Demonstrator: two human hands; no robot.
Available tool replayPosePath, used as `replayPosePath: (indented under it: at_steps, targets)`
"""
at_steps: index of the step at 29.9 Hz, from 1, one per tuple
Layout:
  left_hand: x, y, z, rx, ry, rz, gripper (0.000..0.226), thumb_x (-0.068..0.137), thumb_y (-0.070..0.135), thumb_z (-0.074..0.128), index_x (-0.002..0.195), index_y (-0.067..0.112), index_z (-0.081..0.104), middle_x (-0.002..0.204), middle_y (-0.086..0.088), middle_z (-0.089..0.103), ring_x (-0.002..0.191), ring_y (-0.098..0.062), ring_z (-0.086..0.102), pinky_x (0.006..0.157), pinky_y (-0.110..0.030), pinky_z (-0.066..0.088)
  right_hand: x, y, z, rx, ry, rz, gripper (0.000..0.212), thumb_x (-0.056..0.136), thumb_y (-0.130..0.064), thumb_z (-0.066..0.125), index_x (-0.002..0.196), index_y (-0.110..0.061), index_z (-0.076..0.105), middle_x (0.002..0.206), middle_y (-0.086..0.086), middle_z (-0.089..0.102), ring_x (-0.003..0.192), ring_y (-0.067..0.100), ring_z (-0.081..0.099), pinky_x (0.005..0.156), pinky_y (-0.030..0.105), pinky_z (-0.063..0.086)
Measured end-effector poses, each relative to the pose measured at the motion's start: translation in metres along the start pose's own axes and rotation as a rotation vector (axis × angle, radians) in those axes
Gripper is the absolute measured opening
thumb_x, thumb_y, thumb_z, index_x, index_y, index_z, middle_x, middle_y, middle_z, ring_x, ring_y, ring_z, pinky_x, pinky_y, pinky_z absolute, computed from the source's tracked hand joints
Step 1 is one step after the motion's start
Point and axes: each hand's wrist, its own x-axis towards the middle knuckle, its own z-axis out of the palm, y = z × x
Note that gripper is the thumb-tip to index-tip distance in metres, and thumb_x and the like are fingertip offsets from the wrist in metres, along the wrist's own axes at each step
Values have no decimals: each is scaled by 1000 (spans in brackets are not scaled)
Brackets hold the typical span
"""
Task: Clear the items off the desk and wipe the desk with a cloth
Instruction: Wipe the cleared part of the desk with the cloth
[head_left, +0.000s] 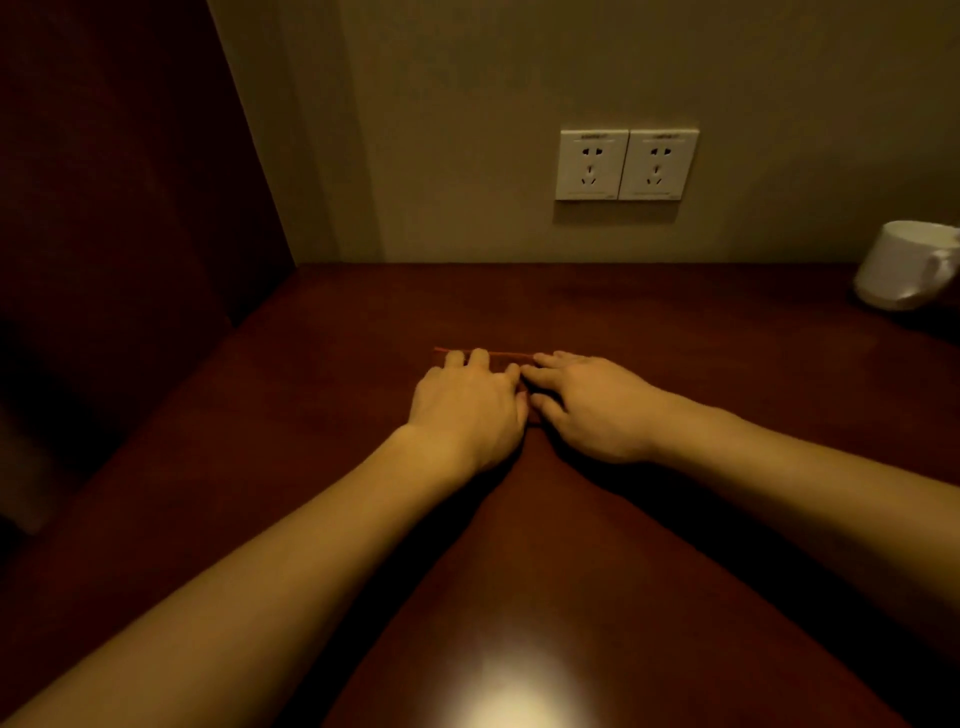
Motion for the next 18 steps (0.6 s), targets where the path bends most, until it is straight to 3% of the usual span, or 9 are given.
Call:
replayPosePath:
  at_steps: [4, 18]
  targets:
    - [-12, 0, -2, -4, -75, -2, 52, 100, 44, 22, 148, 26, 27, 144, -17, 35, 129, -38, 34, 99, -47, 36, -11, -6, 5, -40, 6, 6, 51, 104, -30, 25, 152, -14, 22, 159, 14, 19, 146, 28, 19, 119, 32, 12]
    - [-165, 46, -21, 24, -19, 50, 53, 99, 49, 22, 148, 28, 26, 141, -14, 39, 125, -35, 37, 97, -43, 37, -159, -63, 26, -1, 20, -6, 52, 103, -35, 25, 153, -19, 20, 160, 6, 17, 148, 23, 14, 121, 31, 12]
